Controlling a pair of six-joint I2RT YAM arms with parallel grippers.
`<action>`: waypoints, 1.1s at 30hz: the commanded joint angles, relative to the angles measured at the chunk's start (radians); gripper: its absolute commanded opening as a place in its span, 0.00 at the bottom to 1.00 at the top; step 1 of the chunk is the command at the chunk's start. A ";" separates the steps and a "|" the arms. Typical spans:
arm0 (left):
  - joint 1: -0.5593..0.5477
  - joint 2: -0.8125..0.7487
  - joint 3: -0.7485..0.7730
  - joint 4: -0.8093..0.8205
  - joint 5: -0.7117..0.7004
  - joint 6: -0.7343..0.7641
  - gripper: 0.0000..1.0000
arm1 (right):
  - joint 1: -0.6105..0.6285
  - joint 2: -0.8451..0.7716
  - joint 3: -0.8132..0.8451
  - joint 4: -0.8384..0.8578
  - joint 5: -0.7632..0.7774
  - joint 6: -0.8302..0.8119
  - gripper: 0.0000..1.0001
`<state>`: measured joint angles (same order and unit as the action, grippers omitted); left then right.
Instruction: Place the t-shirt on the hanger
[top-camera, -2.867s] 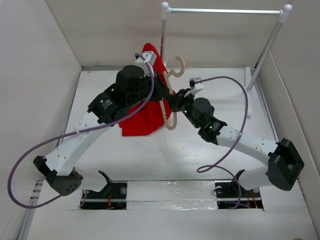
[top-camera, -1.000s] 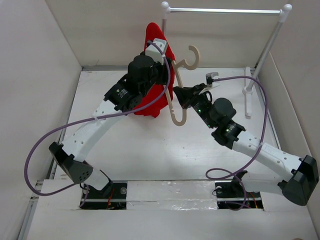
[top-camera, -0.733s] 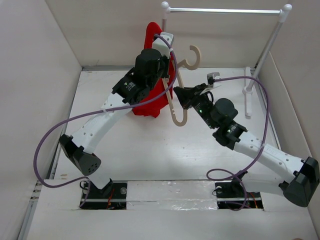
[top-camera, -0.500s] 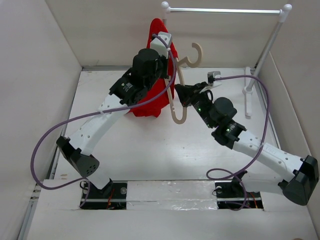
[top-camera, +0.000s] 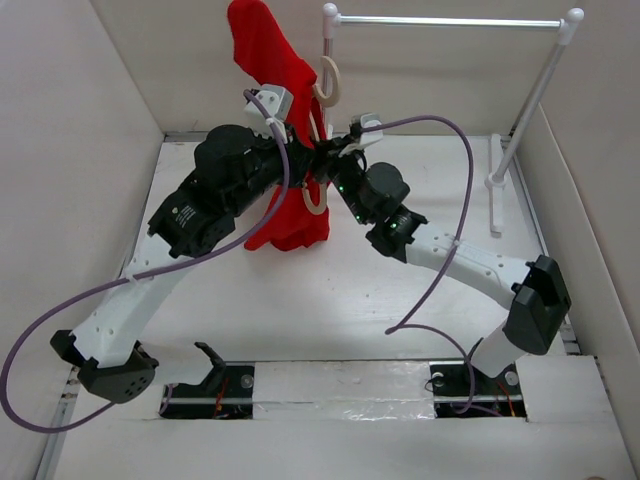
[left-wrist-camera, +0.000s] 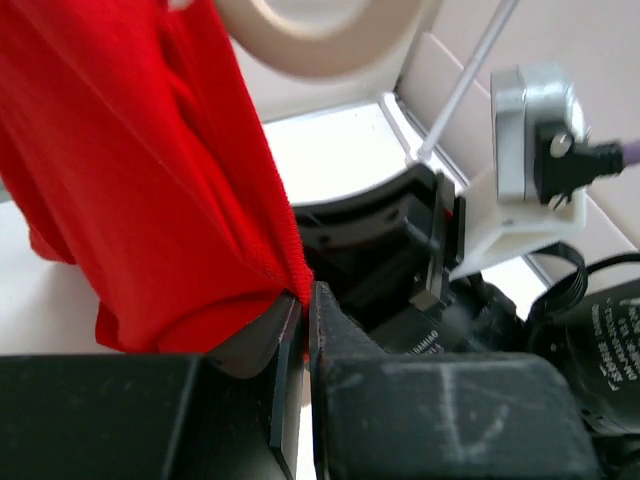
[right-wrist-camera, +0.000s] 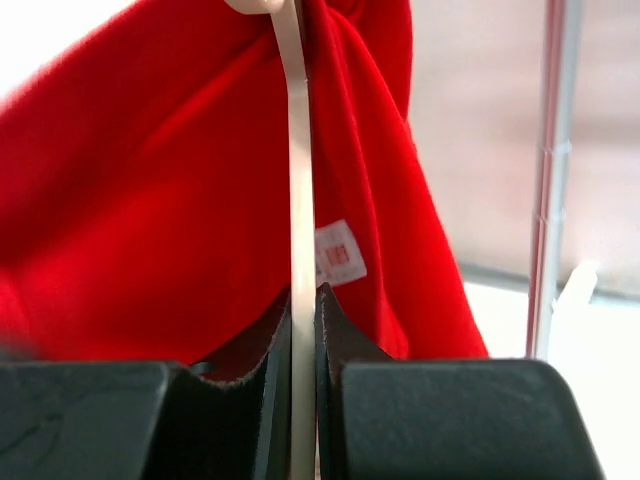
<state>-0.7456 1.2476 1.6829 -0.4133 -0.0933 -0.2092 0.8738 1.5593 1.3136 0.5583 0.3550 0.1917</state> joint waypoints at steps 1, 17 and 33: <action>-0.009 0.000 0.024 -0.058 0.087 -0.025 0.00 | -0.016 0.018 0.123 0.196 0.018 -0.061 0.00; -0.009 0.021 0.250 -0.110 -0.115 -0.059 0.55 | -0.027 -0.085 0.082 0.275 -0.048 -0.069 0.00; 0.104 0.384 0.647 0.099 -0.039 -0.277 0.66 | -0.007 -0.228 -0.086 0.147 -0.085 -0.084 0.00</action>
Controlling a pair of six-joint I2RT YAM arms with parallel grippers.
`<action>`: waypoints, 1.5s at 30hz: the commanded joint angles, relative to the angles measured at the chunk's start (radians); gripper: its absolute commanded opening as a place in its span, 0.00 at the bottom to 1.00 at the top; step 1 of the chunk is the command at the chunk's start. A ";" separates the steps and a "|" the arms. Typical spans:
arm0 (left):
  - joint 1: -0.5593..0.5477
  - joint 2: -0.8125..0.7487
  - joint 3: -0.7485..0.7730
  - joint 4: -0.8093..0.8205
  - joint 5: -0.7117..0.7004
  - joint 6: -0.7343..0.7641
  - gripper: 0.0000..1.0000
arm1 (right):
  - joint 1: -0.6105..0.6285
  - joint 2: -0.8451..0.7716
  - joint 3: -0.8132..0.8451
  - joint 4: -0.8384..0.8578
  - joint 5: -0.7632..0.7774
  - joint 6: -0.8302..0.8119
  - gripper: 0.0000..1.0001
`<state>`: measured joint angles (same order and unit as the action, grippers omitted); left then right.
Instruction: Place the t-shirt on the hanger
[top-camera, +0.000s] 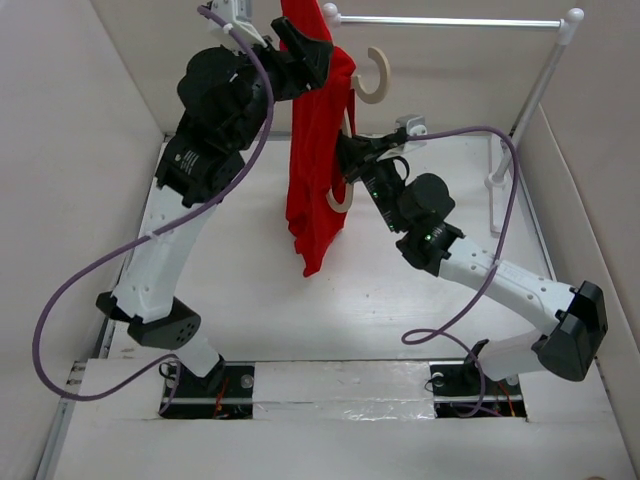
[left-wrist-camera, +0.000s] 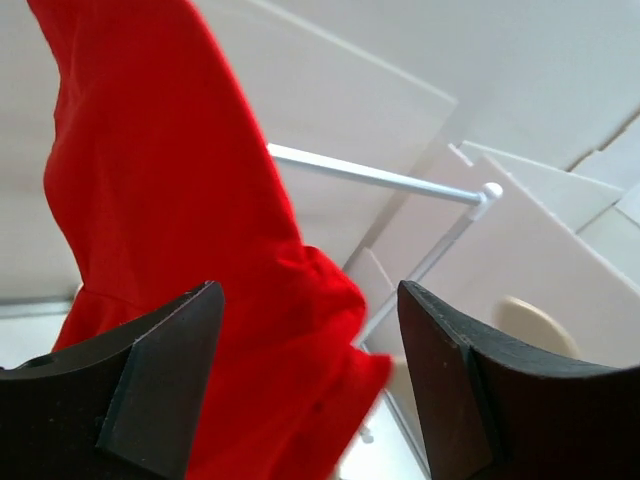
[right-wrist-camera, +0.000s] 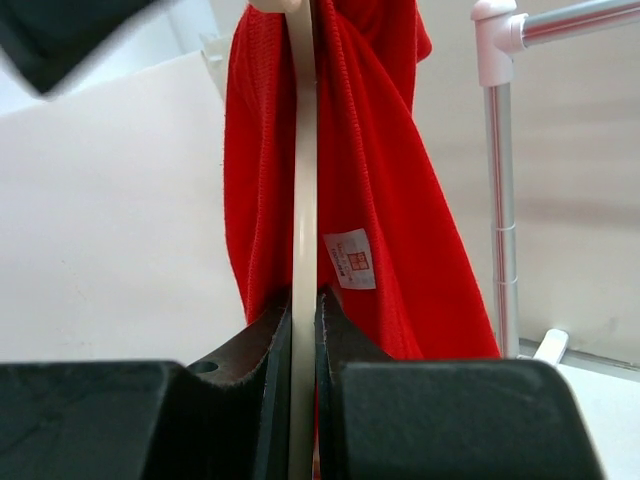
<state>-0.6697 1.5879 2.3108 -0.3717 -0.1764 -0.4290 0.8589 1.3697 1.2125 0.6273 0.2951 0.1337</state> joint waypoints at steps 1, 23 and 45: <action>0.028 0.056 0.027 0.060 0.049 -0.060 0.68 | 0.008 -0.035 0.016 0.069 -0.030 -0.025 0.00; 0.070 0.064 -0.169 0.220 0.089 -0.132 0.00 | -0.009 0.012 0.108 -0.073 -0.134 0.044 0.00; 0.130 -0.016 -0.252 0.234 0.133 -0.269 0.00 | -0.104 -0.245 -0.258 -0.382 -0.256 0.244 0.03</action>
<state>-0.5415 1.6035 2.0216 -0.2237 -0.0608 -0.6785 0.7586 1.0920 0.9684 0.3195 0.0792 0.3725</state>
